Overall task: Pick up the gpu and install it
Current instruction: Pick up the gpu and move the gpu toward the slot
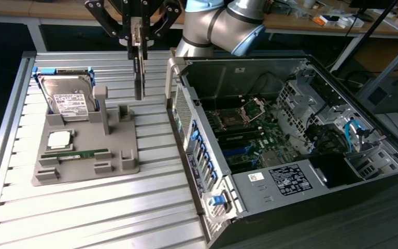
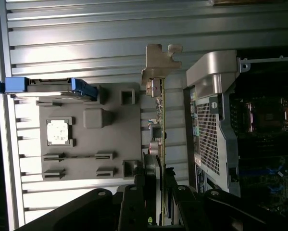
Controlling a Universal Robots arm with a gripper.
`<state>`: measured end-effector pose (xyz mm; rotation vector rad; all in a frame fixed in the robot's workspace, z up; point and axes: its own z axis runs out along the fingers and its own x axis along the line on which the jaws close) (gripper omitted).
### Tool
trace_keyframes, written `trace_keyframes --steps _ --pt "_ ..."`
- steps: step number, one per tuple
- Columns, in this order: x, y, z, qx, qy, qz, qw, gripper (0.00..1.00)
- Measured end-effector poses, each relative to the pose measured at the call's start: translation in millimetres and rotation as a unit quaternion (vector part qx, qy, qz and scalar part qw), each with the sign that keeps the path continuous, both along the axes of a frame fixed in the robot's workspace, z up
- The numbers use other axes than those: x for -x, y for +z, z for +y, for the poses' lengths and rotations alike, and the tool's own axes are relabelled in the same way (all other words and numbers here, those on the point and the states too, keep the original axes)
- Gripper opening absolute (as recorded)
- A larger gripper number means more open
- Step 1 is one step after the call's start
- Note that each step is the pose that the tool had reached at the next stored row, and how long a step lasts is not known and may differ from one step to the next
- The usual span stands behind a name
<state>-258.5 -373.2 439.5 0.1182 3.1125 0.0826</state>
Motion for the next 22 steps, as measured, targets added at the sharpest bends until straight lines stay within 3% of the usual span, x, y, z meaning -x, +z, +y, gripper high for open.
trace_keyframes --steps 22 --pt "-10.8 0.0 -0.1 0.0 0.0 0.0 1.0 0.27"
